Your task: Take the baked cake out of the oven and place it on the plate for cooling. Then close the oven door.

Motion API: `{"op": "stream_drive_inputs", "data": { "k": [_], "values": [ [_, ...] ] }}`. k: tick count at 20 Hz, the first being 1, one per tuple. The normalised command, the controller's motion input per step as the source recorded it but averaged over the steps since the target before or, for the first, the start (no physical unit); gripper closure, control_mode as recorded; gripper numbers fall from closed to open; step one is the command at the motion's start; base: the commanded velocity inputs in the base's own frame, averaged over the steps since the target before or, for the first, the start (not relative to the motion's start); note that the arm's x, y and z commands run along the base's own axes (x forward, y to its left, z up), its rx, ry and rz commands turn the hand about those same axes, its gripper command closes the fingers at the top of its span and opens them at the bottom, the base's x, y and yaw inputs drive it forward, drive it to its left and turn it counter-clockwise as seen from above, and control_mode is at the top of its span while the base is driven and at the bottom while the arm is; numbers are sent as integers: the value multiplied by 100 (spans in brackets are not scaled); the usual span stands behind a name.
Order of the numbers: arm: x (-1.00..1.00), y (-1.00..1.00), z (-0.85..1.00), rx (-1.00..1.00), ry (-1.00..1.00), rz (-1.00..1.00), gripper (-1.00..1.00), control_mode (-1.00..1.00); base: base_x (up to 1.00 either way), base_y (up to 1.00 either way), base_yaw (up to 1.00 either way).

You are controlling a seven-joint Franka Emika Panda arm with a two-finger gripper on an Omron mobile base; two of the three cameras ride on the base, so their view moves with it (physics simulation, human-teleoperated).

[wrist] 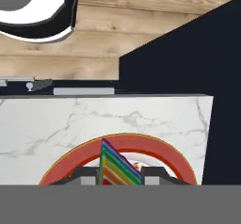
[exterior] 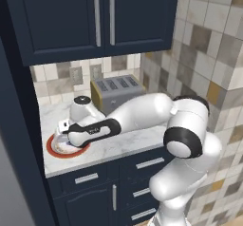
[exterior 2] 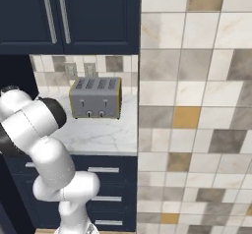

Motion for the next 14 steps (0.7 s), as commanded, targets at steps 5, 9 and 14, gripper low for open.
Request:
{"op": "stream_drive_inputs", "data": {
  "k": [5,9,14],
  "values": [
    [34,28,-14,-12,1,0,100,-100,0,0,0],
    [38,15,-21,-3,10,0,100,-100,0,0,0],
    [26,3,-29,-2,5,0,100,-100,0,0,0]
  ]
}}
